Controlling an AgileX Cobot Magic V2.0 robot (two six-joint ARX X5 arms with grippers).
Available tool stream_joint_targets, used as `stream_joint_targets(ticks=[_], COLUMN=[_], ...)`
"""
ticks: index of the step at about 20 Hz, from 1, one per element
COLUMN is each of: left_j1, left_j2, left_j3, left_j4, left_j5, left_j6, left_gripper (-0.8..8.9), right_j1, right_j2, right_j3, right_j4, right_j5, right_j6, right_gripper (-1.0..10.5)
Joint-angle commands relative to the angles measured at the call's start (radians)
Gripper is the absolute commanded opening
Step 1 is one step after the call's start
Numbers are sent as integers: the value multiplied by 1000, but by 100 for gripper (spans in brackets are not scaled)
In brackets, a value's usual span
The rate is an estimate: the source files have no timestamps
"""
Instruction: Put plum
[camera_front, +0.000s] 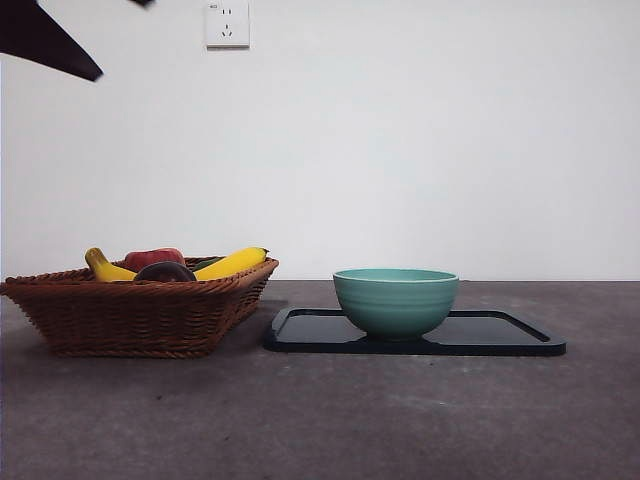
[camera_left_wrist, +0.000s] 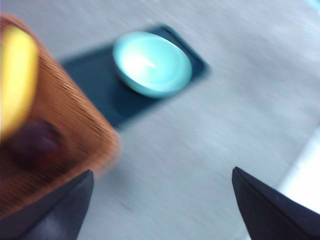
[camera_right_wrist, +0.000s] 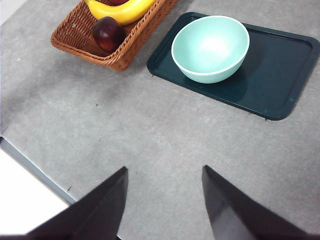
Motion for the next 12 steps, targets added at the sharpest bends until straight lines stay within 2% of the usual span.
stream_joint_targets(ticks=[1,7,12], left_j1=[-5,-5,-5], left_j2=[-19,-28,-28], left_j3=[20,20,20], left_j4=[-51,-72,-70], left_j5=[69,73,73], left_j6=[13,13,13], left_gripper=[436,435,436], right_j1=[5,5,5], right_j2=[3,4,61], right_j3=[9,9,10], right_j4=[10,10,60], right_j5=[3,3,5], right_j6=[11,40,185], right_gripper=[236,236,237])
